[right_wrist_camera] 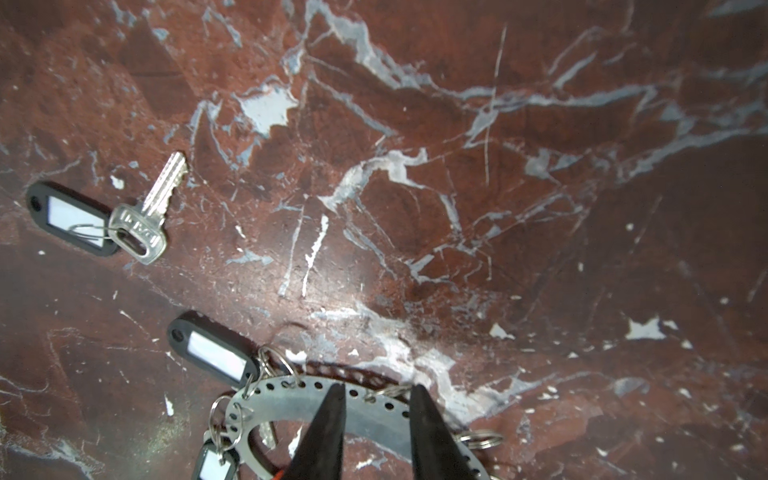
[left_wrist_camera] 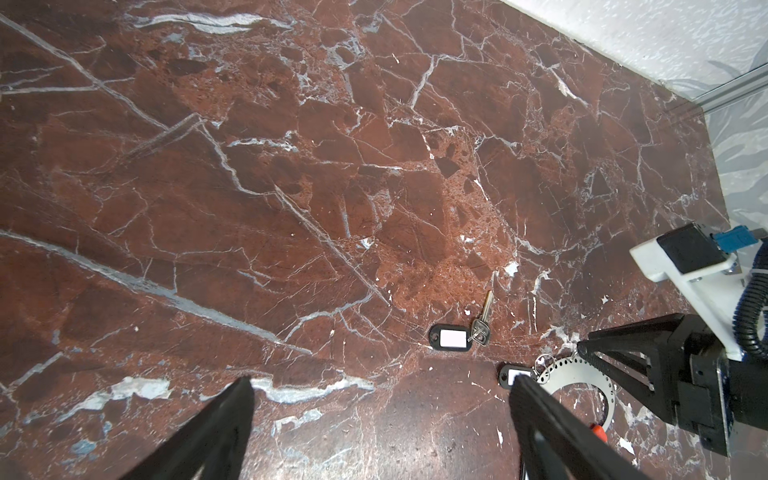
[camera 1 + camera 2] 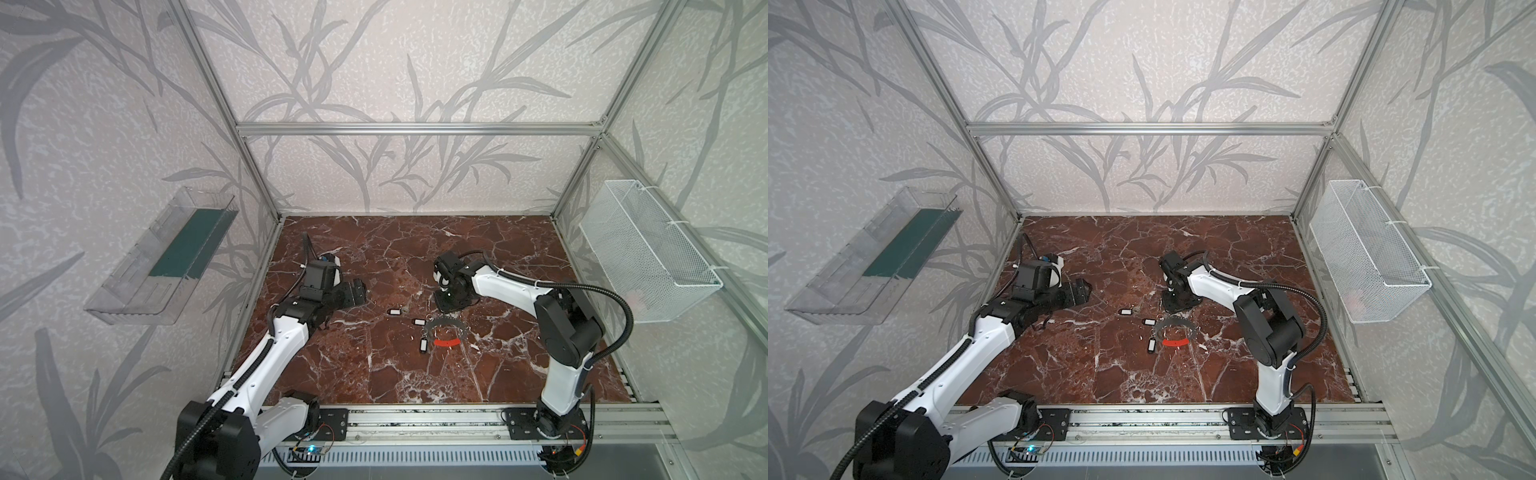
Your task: Put the keys on the keyring
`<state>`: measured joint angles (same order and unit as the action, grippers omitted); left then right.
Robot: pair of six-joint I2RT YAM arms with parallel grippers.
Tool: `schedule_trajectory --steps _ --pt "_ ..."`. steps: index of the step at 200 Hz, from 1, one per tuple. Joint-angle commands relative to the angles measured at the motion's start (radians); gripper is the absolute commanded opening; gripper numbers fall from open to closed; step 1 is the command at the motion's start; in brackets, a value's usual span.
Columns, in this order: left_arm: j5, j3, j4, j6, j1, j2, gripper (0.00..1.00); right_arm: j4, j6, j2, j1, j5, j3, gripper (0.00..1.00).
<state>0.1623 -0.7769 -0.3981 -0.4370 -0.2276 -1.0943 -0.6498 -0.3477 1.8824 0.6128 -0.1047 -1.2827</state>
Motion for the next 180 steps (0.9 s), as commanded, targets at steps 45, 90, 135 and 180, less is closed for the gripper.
schedule_trajectory --steps 45,90,135,180 --pt "-0.014 -0.013 -0.013 0.017 -0.004 0.001 0.96 -0.064 -0.075 0.057 -0.006 0.016 -0.01 0.31" --pt "-0.017 -0.013 -0.013 0.018 -0.004 0.001 0.96 -0.07 -0.085 0.061 -0.005 0.033 -0.018 0.27" --pt "-0.016 -0.013 -0.013 0.018 -0.004 0.002 0.96 -0.075 -0.08 0.043 -0.005 0.052 -0.027 0.13" --pt "-0.015 -0.011 -0.012 0.018 -0.004 0.002 0.96 -0.076 -0.074 0.023 -0.005 0.06 -0.026 0.1"
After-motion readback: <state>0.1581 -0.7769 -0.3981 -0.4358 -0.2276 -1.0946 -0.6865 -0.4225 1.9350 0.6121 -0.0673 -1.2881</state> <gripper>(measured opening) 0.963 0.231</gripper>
